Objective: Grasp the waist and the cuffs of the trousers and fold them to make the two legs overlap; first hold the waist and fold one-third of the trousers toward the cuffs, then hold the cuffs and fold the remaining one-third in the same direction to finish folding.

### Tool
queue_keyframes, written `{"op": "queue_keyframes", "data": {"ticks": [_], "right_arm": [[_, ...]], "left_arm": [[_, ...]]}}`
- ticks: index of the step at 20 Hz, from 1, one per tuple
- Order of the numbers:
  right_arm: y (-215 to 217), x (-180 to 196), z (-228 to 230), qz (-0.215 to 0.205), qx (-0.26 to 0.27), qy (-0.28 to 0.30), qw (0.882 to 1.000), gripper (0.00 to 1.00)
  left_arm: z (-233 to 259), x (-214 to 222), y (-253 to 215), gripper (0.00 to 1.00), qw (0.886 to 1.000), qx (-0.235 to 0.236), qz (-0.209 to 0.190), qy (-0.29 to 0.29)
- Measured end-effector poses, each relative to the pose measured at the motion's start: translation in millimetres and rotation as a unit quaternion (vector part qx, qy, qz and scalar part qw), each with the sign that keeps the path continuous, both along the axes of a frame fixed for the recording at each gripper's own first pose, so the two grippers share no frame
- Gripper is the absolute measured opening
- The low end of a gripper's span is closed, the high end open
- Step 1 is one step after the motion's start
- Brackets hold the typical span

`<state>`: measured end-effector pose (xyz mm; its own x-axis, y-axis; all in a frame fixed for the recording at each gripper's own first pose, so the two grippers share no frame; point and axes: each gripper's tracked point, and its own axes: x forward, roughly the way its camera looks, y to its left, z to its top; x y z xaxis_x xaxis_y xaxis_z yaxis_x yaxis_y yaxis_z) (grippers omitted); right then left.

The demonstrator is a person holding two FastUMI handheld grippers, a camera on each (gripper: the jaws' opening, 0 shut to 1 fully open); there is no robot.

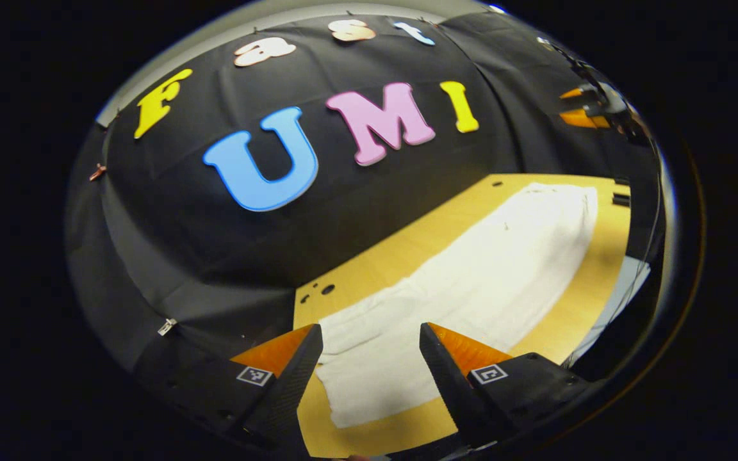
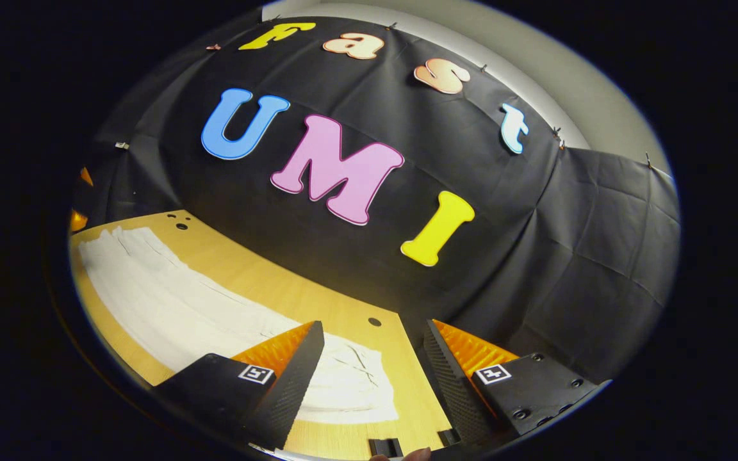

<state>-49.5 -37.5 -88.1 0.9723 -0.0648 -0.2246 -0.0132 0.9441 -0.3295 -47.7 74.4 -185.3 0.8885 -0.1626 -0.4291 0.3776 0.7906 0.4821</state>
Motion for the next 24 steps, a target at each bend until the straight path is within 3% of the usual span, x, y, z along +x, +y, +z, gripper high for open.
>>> {"op": "queue_keyframes", "data": {"ticks": [5, 11, 15, 21, 24], "right_arm": [[-8.1, -12.4, -4.1, -0.008, -0.01, 0.012, 1.0, 0.98], [-17.0, -19.6, -7.8, -0.02, -0.02, 0.022, 0.999, 0.97], [-23.1, -21.5, -11.9, -0.032, -0.02, 0.03, 0.999, 0.98], [-27.7, -25.8, -20.6, -0.036, -0.028, 0.042, 0.998, 0.97], [-32.9, -27.2, -31.9, -0.035, -0.031, 0.056, 0.997, 0.97]], "left_arm": [[-71.4, -4.3, 15.4, 0.96, 0.989, 0.091, -0.068, 0.094], [-130.4, 0.2, 40.4, 0.96, 0.954, 0.223, -0.139, 0.145], [-155.4, -1.9, 47.4, 0.96, 0.93, 0.257, -0.181, 0.188], [-151.9, 2.0, 46.5, 0.94, 0.916, 0.298, -0.19, 0.192], [-160.5, 30.9, 49.0, 0.88, 0.909, 0.309, -0.192, 0.202]]}}
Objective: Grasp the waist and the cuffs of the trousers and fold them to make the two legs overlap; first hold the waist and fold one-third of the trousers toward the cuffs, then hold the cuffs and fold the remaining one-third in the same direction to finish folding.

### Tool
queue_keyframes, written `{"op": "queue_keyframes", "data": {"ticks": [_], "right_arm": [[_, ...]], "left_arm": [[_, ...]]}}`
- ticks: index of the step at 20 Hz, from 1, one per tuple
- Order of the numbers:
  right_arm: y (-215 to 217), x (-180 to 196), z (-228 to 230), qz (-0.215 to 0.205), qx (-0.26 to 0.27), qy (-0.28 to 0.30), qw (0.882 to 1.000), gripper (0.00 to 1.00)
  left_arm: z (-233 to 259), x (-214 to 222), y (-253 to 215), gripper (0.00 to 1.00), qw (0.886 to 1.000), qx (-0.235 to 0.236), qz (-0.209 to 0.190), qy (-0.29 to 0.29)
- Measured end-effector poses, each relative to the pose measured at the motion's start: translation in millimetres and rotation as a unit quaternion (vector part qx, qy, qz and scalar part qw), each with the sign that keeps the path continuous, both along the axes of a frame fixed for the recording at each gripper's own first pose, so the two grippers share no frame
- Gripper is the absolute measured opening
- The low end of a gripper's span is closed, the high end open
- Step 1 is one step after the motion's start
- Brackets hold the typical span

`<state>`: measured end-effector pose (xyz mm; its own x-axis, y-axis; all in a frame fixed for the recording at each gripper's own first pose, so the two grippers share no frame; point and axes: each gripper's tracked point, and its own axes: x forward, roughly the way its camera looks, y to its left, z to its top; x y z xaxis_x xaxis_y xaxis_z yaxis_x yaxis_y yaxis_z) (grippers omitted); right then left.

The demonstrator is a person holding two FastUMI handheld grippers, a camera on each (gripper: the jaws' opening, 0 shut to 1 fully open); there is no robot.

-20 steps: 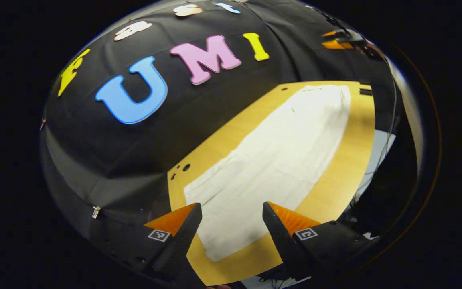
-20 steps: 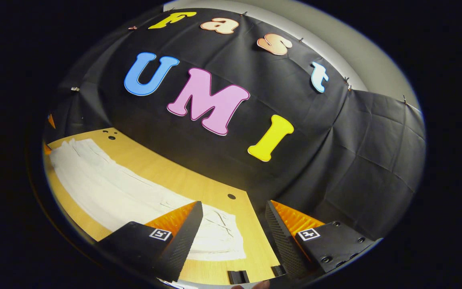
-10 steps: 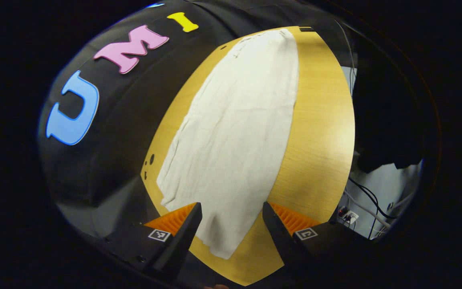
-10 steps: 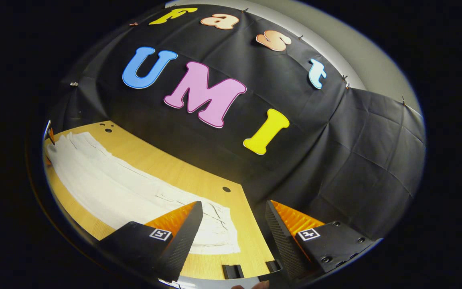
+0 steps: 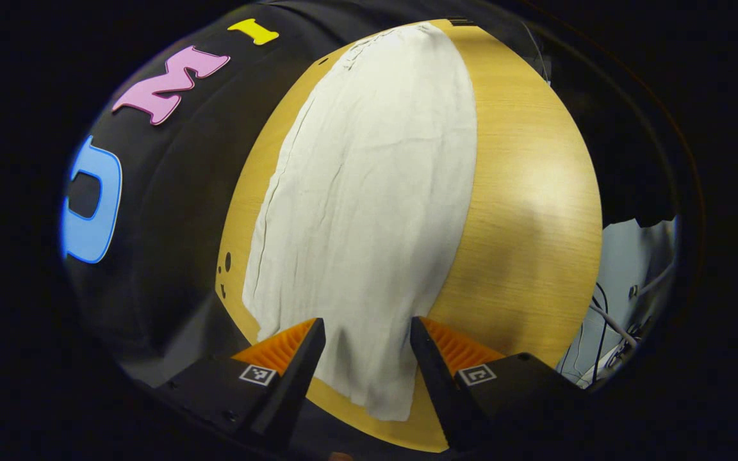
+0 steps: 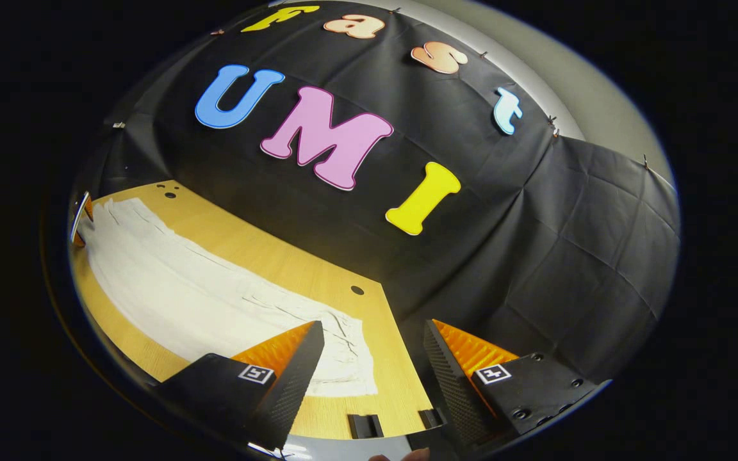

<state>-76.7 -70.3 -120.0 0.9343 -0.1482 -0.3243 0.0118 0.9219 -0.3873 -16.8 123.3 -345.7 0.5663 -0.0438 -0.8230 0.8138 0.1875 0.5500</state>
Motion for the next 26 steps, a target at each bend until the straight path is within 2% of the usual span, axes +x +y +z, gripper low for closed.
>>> {"op": "queue_keyframes", "data": {"ticks": [1, 4, 6, 7, 9, 12, 13, 14, 16, 23, 26], "right_arm": [[-1.9, 0.7, -5.0, 0.002, -0.004, 0.005, 1.0, 0.97], [-9.6, 6.2, -28.2, 0.017, -0.019, 0.026, 0.999, 0.98], [-10.3, 9.9, -49.8, 0.04, -0.032, 0.047, 0.998, 0.98], [-10.7, 11.9, -60.4, 0.057, -0.041, 0.059, 0.996, 0.97], [-9.4, 15.5, -84.6, 0.097, -0.065, 0.084, 0.99, 0.98], [-0.5, 14.1, -126.7, 0.177, -0.108, 0.124, 0.97, 0.98], [2.6, 11.9, -140.3, 0.207, -0.128, 0.137, 0.96, 0.98], [5.3, 7.9, -155.5, 0.237, -0.147, 0.15, 0.948, 0.98], [8.4, 0.8, -184.4, 0.287, -0.179, 0.174, 0.925, 0.97], [5.5, 2.9, -262.6, 0.377, -0.26, 0.229, 0.859, 0.96], [13.4, 26.7, -266.0, 0.397, -0.289, 0.201, 0.847, 0.92]], "left_arm": [[-2.2, 4.6, -1.6, 0.82, 1.0, 0.003, 0.002, 0.006], [-7.3, 10.0, -3.9, 0.71, 1.0, -0.001, 0.012, 0.028], [-13.4, 12.6, -3.8, 0.52, 0.999, 0.007, 0.013, 0.047], [-17.9, 15.0, -3.5, 0.33, 0.998, 0.017, 0.011, 0.054], [-17.9, 19.3, -5.4, 0.12, 0.998, 0.03, 0.008, 0.063], [-17.5, 23.1, -6.1, 0.07, 0.997, 0.027, 0.018, 0.075], [-17.3, 22.9, -6.4, 0.02, 0.997, 0.027, 0.022, 0.076], [-17.7, 23.3, -6.1, 0.06, 0.997, 0.029, 0.022, 0.074], [-17.7, 22.7, -6.4, 0.06, 0.997, 0.038, 0.017, 0.07], [-18.9, 23.9, -7.4, 0.06, 0.996, 0.053, 0.029, 0.069], [-18.7, 24.5, -7.4, 0.06, 0.996, 0.054, 0.036, 0.067]]}}
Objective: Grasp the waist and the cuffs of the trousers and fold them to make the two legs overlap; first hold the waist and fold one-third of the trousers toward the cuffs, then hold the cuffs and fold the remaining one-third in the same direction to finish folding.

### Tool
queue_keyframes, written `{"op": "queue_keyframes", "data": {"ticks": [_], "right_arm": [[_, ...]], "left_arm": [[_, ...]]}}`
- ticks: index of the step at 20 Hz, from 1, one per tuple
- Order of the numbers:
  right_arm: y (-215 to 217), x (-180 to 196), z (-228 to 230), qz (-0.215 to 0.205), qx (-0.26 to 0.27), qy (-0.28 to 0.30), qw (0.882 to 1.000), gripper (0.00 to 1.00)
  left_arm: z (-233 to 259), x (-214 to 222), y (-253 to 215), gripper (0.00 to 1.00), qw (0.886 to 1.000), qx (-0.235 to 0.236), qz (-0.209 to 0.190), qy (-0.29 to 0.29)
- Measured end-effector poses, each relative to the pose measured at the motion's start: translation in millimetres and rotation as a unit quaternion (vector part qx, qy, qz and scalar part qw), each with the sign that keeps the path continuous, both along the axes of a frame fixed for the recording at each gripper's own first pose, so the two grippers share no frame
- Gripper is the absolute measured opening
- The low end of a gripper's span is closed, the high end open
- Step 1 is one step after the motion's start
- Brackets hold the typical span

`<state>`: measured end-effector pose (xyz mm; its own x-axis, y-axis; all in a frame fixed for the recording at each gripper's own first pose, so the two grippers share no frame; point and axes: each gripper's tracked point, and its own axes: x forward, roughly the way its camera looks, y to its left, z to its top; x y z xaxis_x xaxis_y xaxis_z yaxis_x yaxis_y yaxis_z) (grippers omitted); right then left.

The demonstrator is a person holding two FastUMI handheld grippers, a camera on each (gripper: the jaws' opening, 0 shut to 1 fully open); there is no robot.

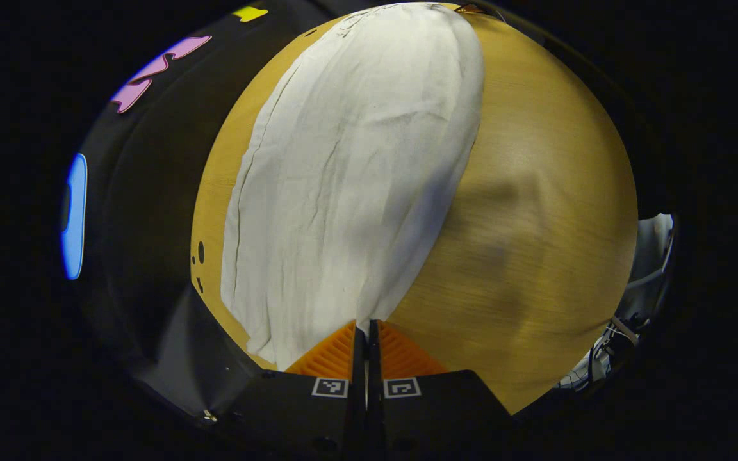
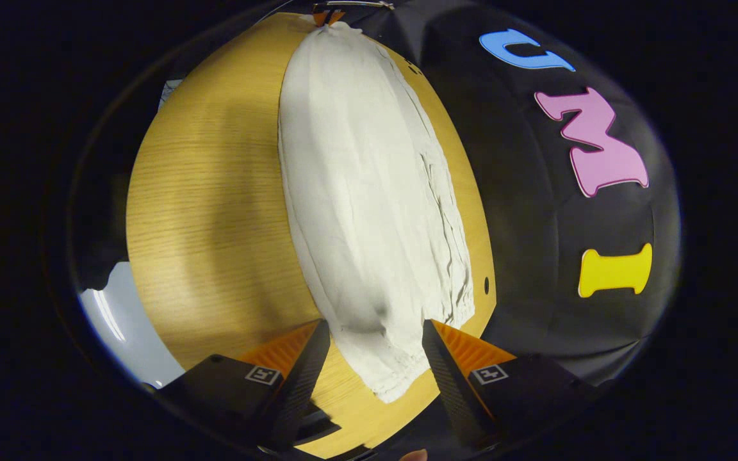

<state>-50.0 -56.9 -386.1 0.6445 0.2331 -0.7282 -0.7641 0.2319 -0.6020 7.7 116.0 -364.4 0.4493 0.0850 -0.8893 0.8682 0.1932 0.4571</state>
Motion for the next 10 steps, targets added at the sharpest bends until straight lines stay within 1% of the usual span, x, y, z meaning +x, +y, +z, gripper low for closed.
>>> {"op": "queue_keyframes", "data": {"ticks": [1, 2, 3, 4, 5, 6, 7, 8, 9, 10], "right_arm": [[-0.4, 4.1, -7.5, -0.001, 0.003, 0.01, 1.0, 0.99], [-2.0, 7.4, -16.9, -0.008, 0.001, 0.021, 1.0, 0.79], [-3.9, 14.0, -21.1, -0.013, -0.006, 0.021, 1.0, 0.66], [-5.6, 18.4, -26.1, -0.016, -0.011, 0.025, 1.0, 0.45], [-7.7, 16.6, -33.7, -0.02, -0.015, 0.039, 0.999, 0.39], [-6.9, 16.4, -29.7, -0.015, -0.009, 0.042, 0.999, 0.08], [-6.5, 14.8, -29.1, -0.016, 0.004, 0.051, 0.999, 0.07], [-7.3, 14.7, -29.7, -0.026, 0.016, 0.065, 0.997, 0.06], [-9.6, 15.0, -27.6, -0.036, 0.022, 0.074, 0.996, 0.06], [-10.7, 23.2, -19.2, -0.041, 0.026, 0.06, 0.997, 0.05]], "left_arm": [[-0.3, -0.1, -0.8, 0.06, 1.0, -0.001, 0.002, -0.001], [-0.4, 0.5, 0.2, 0.06, 1.0, -0.003, 0.005, -0.002], [-0.5, 1.1, -0.8, 0.06, 1.0, -0.004, 0.009, -0.003], [-0.1, 1.8, 1.7, 0.06, 1.0, -0.003, 0.011, -0.006], [-1.1, 2.7, 1.1, 0.06, 1.0, 0.001, 0.009, -0.01], [-0.7, 2.9, 1.1, 0.06, 1.0, 0.006, 0.006, -0.019], [-0.4, 3.0, 0.5, 0.06, 1.0, 0.006, 0.004, -0.03], [1.0, 3.0, 1.2, 0.06, 0.999, 0.004, 0.005, -0.038], [1.5, 1.1, 0.0, 0.06, 0.999, -0.008, 0.017, -0.038], [6.4, 0.3, -1.5, 0.05, 0.998, -0.025, 0.035, -0.044]]}}
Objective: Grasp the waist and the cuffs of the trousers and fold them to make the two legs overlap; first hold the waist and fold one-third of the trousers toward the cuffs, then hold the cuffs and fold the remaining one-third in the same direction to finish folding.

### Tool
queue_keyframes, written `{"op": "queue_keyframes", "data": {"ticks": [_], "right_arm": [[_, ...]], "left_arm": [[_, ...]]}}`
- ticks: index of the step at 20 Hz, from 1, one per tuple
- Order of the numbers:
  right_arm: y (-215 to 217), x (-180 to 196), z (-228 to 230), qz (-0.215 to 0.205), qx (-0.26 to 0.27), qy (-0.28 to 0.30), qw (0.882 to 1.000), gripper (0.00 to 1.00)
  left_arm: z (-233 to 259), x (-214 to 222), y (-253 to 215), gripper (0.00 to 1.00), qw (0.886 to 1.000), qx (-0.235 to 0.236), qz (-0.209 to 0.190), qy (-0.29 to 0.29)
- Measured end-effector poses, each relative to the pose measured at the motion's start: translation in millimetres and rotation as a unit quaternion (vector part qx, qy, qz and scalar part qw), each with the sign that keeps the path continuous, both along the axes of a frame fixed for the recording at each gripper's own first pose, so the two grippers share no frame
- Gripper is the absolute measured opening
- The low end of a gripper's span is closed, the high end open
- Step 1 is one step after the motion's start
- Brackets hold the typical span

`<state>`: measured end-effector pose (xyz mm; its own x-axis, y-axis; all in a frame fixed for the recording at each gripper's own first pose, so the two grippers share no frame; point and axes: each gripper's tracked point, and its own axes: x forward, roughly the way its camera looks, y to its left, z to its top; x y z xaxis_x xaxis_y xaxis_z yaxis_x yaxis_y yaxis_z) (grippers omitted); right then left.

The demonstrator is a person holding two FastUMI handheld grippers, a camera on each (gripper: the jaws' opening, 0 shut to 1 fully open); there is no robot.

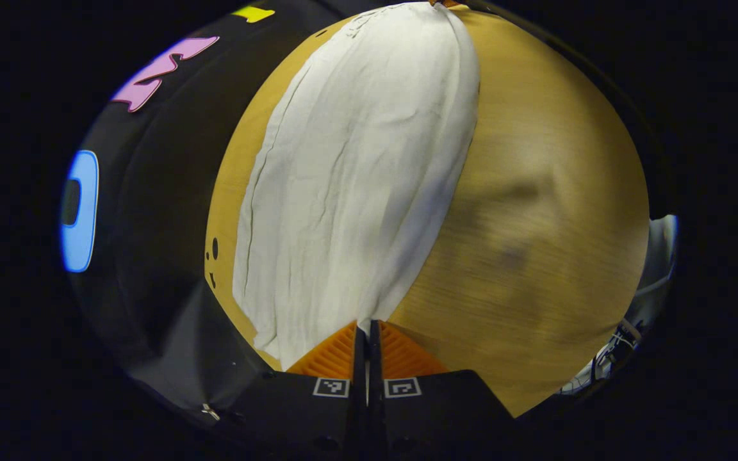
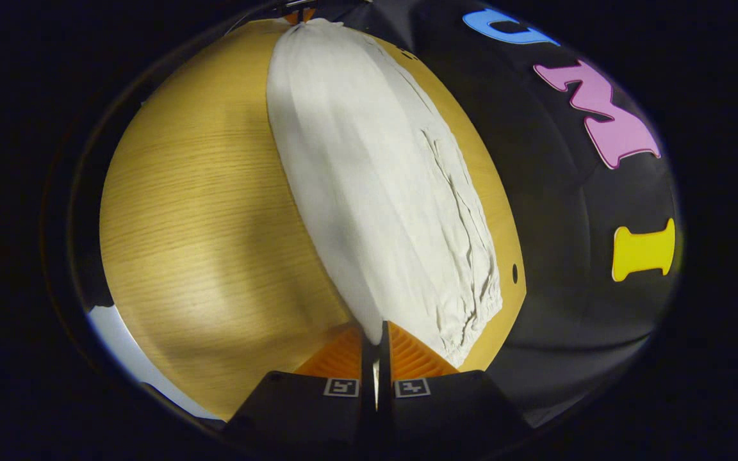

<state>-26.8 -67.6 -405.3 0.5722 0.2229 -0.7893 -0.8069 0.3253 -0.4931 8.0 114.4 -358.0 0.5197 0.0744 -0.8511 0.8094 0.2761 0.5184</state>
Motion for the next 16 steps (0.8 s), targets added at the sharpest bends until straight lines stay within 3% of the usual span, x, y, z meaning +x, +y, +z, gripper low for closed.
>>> {"op": "queue_keyframes", "data": {"ticks": [6, 12, 16], "right_arm": [[4.1, 40.6, 61.1, -0.034, 0.042, -0.072, 0.996, 0.05], [-6.6, 111.2, 97.2, -0.109, 0.09, -0.107, 0.984, 0.05], [-2.5, 143.7, 95.9, -0.127, 0.091, -0.118, 0.981, 0.05]], "left_arm": [[63.4, 40.8, -6.4, 0.06, 0.99, -0.081, 0.076, -0.091], [82.1, 89.6, -5.5, 0.05, 0.985, -0.091, 0.11, -0.101], [89.4, 126.2, -4.9, 0.05, 0.982, -0.086, 0.126, -0.111]]}}
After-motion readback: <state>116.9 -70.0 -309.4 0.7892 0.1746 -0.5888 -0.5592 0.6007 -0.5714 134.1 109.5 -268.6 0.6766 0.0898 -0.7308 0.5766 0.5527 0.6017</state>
